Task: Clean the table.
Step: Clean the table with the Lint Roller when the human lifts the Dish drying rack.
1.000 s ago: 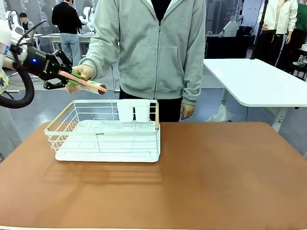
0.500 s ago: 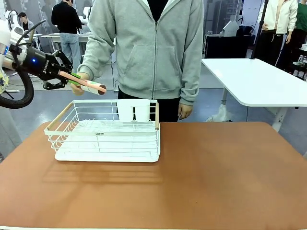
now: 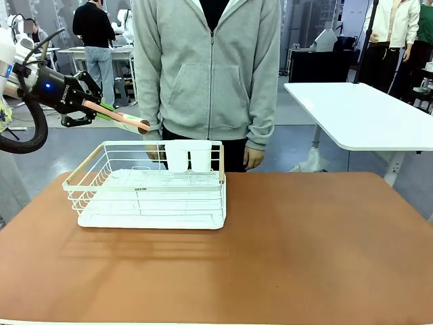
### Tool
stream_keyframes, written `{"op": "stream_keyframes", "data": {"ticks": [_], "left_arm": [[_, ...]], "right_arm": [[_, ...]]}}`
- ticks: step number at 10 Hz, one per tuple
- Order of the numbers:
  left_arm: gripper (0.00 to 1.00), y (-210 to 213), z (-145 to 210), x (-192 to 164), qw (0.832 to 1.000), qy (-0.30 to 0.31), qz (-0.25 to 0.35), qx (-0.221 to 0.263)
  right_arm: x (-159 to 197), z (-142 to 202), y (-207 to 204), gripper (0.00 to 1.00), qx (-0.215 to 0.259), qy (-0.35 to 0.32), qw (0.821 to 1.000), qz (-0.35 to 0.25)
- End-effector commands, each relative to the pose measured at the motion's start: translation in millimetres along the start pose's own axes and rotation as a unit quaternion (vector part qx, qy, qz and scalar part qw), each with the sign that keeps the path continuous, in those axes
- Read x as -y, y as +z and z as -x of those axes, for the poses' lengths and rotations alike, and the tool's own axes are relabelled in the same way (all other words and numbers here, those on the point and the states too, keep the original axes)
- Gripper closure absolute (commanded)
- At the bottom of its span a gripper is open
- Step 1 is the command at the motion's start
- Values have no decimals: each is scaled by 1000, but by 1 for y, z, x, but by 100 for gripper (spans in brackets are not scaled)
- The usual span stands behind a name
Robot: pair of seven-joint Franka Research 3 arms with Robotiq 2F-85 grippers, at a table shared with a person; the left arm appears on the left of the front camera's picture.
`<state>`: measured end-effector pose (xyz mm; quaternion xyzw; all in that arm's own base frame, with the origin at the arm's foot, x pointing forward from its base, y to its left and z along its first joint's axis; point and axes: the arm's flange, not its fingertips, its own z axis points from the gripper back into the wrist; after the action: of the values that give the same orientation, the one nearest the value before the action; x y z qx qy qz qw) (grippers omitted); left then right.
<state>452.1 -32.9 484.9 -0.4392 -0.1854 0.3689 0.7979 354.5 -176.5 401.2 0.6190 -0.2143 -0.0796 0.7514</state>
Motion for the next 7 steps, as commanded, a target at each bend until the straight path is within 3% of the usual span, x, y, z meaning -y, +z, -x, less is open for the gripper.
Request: {"op": "stream_keyframes", "data": {"ticks": [1,7], "left_arm": [[97,0,1,1,1000,0,0,3],[97,0,1,1,1000,0,0,3]], "right_arm": [[-3,-1,0,0,3,3,1000,-8],[-3,-1,0,0,3,3,1000,-8]]}}
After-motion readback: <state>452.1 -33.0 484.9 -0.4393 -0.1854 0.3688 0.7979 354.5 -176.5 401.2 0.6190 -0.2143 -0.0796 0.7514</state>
